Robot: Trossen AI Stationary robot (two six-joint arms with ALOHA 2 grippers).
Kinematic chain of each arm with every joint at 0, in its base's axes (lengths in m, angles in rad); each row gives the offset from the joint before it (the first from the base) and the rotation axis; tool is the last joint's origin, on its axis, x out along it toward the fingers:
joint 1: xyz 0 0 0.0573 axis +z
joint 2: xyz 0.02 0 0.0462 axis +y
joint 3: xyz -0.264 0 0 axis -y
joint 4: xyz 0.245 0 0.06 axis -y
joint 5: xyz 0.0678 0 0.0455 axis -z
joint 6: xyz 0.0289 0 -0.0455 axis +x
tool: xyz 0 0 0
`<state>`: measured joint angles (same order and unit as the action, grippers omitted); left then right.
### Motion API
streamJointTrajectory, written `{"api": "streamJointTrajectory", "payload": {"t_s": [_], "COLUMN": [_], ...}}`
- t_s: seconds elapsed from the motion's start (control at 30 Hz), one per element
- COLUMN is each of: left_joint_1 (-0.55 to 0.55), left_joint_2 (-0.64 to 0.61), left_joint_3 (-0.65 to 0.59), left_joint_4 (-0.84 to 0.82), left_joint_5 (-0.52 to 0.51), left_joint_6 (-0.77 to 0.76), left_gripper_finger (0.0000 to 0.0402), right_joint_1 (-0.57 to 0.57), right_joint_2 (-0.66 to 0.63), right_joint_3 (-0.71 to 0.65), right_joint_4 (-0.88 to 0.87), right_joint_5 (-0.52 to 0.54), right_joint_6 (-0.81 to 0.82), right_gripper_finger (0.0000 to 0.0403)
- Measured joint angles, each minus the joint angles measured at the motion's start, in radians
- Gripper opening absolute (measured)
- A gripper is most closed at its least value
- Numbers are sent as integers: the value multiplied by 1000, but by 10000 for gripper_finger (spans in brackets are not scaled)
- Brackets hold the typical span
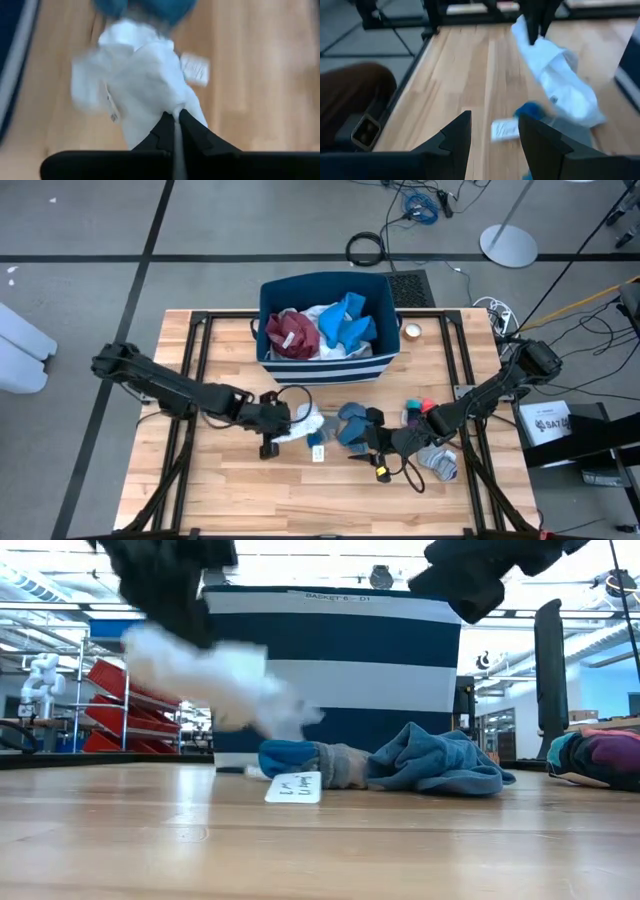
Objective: Sort clothes
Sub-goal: Put the white socks into the blue bin
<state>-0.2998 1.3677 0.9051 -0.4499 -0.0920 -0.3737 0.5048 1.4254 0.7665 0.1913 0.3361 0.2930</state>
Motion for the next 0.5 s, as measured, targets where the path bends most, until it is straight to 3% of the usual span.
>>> {"api": "streamJointTrajectory", "payload": {"t_s": [0.27,0.5], "left_joint_1": [-47,-40], "left_joint_2": [-15,4], "left_joint_3": [8,8], "left_joint_4": [287,302], "left_joint_5": [-45,-66], "left_joint_6": [150,153], "left_gripper_finger": [15,18], "right_joint_1": [-1,-8], "right_joint_2": [48,159], "right_joint_3": [0,0], "right_joint_4": [316,415], "right_joint_5": [14,133], "right_joint_6": [-164,-208], "right_gripper_finger": [151,151]}}
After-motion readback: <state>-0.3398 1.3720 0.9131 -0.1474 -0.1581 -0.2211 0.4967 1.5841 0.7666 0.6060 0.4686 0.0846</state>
